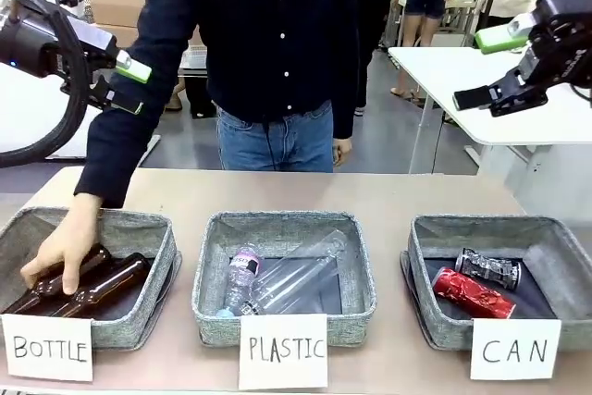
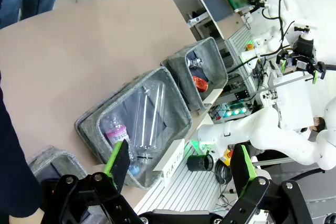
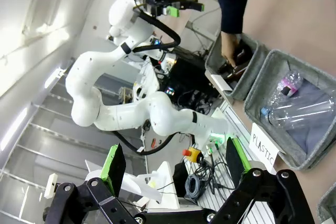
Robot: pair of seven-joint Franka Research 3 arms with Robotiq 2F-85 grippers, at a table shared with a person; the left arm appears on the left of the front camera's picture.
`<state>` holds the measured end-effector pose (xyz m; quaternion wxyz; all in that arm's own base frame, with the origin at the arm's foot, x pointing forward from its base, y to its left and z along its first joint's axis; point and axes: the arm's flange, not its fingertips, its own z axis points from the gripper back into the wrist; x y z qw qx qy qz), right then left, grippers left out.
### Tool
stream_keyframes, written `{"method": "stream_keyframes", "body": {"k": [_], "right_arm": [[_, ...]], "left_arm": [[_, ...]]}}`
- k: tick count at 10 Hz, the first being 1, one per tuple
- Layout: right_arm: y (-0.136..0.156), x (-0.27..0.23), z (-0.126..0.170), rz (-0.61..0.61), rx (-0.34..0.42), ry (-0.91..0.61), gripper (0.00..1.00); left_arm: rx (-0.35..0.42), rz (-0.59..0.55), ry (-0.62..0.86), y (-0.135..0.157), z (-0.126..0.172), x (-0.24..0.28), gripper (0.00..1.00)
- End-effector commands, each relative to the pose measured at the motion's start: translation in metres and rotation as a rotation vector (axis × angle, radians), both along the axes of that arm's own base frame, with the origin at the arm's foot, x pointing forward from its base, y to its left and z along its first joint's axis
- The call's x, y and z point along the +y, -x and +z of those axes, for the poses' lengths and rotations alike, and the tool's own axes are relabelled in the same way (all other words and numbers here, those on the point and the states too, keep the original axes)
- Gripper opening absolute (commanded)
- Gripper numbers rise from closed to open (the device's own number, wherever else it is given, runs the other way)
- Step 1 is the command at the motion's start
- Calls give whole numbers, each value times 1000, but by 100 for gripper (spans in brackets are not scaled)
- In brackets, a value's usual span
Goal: Sort the can waste into the basket.
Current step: Pick up the can waste from the table and place it in the right Fabric basket.
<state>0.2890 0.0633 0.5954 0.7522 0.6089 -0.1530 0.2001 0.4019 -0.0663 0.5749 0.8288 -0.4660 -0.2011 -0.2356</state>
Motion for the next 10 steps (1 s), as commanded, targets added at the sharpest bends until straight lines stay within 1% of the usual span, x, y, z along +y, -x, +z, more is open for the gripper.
{"method": "stream_keyframes", "body": {"k": [1, 10], "right_arm": [[-1, 1, -1, 5, -1, 11, 100], [-1, 1, -1, 5, -1, 11, 100]], "left_arm": [[-6, -9, -6, 0, 1, 2, 100], [-6, -9, -6, 0, 1, 2, 100]]}}
